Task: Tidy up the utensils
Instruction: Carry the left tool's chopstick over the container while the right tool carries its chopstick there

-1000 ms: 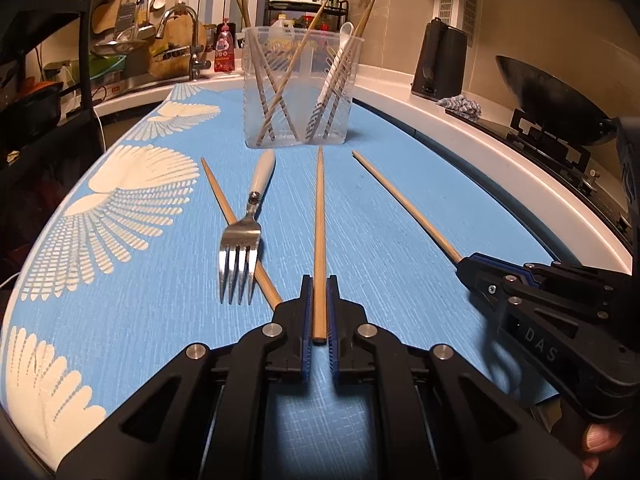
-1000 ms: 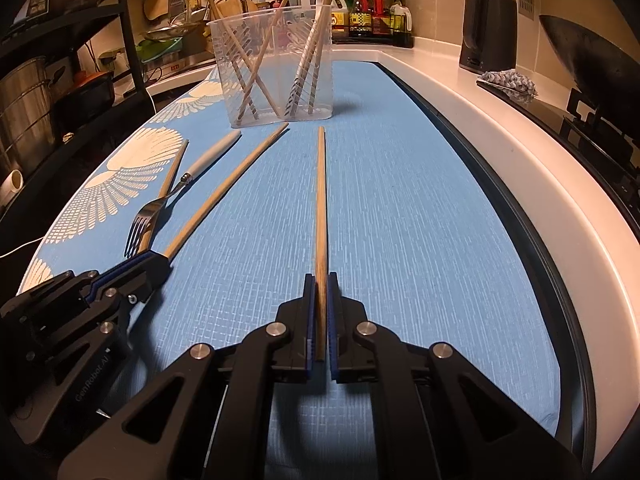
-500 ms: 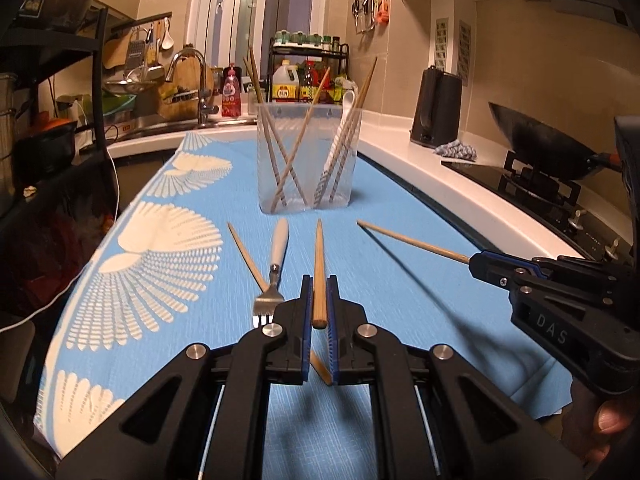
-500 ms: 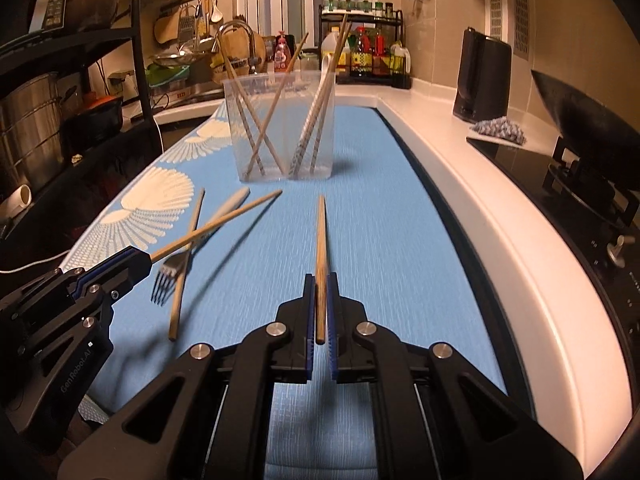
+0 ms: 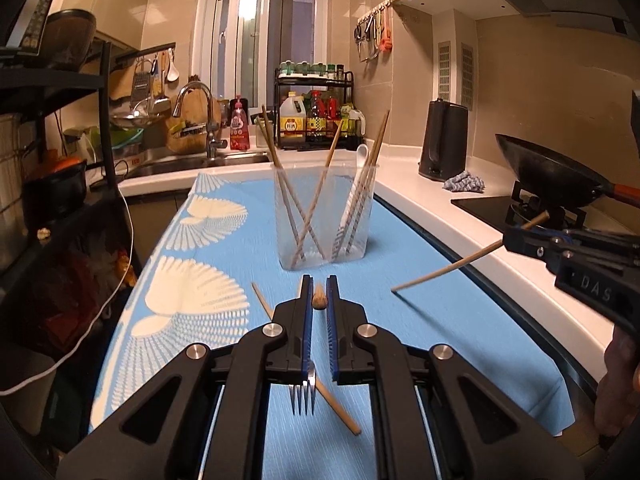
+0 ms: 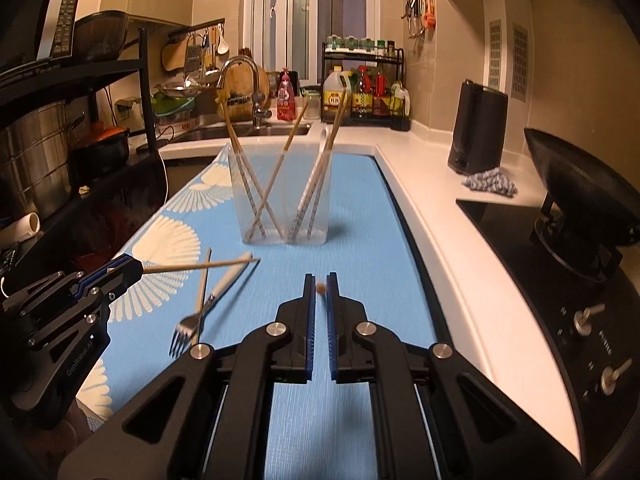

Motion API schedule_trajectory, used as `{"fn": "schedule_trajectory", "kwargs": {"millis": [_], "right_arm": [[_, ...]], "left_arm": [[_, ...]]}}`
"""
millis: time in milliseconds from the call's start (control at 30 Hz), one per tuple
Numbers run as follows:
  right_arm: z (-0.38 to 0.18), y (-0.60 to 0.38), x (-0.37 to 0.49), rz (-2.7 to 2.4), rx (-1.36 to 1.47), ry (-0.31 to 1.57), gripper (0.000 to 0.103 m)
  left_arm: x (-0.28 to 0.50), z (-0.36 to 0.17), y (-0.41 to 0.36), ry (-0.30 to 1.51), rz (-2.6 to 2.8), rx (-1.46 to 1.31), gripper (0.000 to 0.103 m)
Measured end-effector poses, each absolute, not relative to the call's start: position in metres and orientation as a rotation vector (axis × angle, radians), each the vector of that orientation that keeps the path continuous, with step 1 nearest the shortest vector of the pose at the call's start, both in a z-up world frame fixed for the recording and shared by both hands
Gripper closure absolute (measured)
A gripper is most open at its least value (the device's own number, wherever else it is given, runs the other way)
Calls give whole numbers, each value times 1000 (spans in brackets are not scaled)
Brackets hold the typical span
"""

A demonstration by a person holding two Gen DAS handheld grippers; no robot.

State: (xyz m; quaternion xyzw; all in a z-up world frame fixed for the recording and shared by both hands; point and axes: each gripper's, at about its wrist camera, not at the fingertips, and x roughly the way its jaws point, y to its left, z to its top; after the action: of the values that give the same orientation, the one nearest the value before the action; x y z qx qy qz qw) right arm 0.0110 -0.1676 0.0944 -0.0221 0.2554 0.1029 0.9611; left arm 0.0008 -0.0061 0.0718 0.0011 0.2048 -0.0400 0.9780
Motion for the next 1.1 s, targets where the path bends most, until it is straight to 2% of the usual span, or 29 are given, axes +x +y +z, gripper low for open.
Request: {"fn": "schedule_trajectory", "kwargs": {"millis": [700,933,1100], "right_arm": [[215,-143,99,337,-65,400,98],[282,-136,129,360,-44,286,98],[277,-121,162,360,-54,303,98]], "left_arm": [[101,207,37,490,-222,-102,96],[138,275,35,381,-219,-110,96],[173,276,28,379,-181,-87,96]]}}
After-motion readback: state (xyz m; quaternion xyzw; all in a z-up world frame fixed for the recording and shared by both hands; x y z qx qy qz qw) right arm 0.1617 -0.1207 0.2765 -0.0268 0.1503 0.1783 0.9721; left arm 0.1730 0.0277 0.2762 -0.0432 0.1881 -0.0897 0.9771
